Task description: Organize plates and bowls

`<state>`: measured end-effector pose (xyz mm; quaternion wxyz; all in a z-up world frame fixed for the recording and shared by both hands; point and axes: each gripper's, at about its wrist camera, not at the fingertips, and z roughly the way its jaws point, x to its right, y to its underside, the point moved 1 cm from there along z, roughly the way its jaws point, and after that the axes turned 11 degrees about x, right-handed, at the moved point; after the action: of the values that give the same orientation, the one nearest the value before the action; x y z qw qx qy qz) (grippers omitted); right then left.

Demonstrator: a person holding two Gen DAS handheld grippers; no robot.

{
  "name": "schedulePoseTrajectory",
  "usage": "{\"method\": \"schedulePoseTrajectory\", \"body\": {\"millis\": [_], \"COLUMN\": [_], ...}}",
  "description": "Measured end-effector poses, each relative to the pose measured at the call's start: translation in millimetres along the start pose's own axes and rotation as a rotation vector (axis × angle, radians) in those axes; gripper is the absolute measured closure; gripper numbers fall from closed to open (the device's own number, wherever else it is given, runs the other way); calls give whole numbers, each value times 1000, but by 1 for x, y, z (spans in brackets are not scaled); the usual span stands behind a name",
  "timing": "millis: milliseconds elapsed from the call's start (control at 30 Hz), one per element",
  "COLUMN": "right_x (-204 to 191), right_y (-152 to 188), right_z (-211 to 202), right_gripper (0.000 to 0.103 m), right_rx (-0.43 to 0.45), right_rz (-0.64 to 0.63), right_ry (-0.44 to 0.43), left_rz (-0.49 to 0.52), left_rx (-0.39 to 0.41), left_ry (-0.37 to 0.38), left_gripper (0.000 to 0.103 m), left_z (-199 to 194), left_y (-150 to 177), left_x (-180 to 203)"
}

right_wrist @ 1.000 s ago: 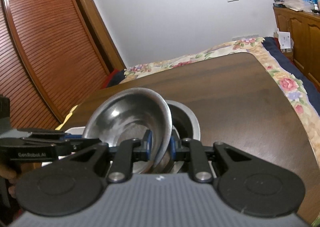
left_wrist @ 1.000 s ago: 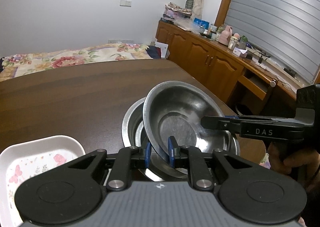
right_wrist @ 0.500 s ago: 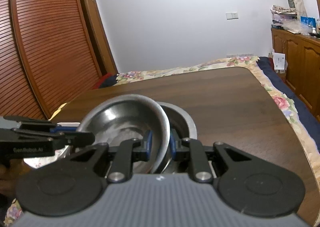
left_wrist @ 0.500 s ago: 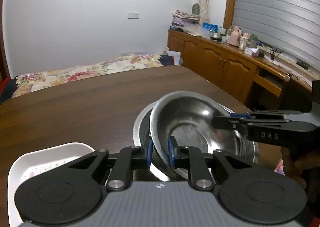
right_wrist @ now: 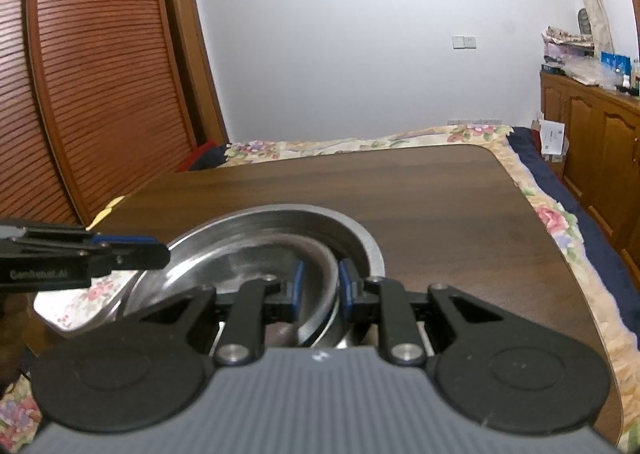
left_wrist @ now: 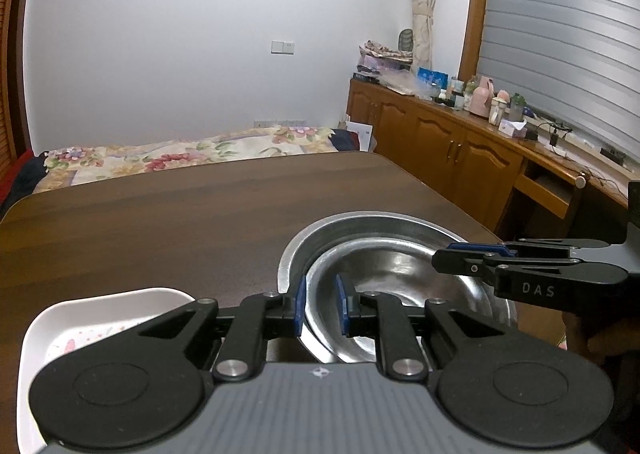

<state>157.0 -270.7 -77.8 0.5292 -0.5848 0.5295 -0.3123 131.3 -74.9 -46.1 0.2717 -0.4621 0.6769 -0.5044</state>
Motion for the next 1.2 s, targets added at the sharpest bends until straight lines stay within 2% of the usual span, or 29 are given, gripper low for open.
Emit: {"method": "schedulePoseTrajectory", "body": {"millis": [267, 333, 400, 500, 567, 733, 1200], "right_x": [1, 0, -1, 4, 8, 16, 19], "right_y": [-3, -3, -1, 3, 5, 10, 21], "right_z": [-12, -17, -22, -26, -25, -14, 8], "right_gripper": [80, 69, 58, 56, 48, 45, 45], "right_rx": [55, 77, 109, 130, 134, 122, 112], "right_rz": [18, 9, -3, 22, 36, 39, 53], "right_ry": [11, 18, 28, 44, 53, 77, 69], "left_rz": [6, 4, 2, -4, 3, -11, -44], "left_rx": [47, 63, 76, 84, 84, 68, 39], "left_ry": [-27, -42, -57, -69, -82, -92, -92], "left_gripper": [82, 72, 58, 51, 48, 48, 48], "left_z": [-8, -9, -10, -10, -9, -2, 11], "left_y": [-2, 0, 2, 7, 10, 16, 26], "left_x": [6, 6, 7, 6, 7, 4, -1]}}
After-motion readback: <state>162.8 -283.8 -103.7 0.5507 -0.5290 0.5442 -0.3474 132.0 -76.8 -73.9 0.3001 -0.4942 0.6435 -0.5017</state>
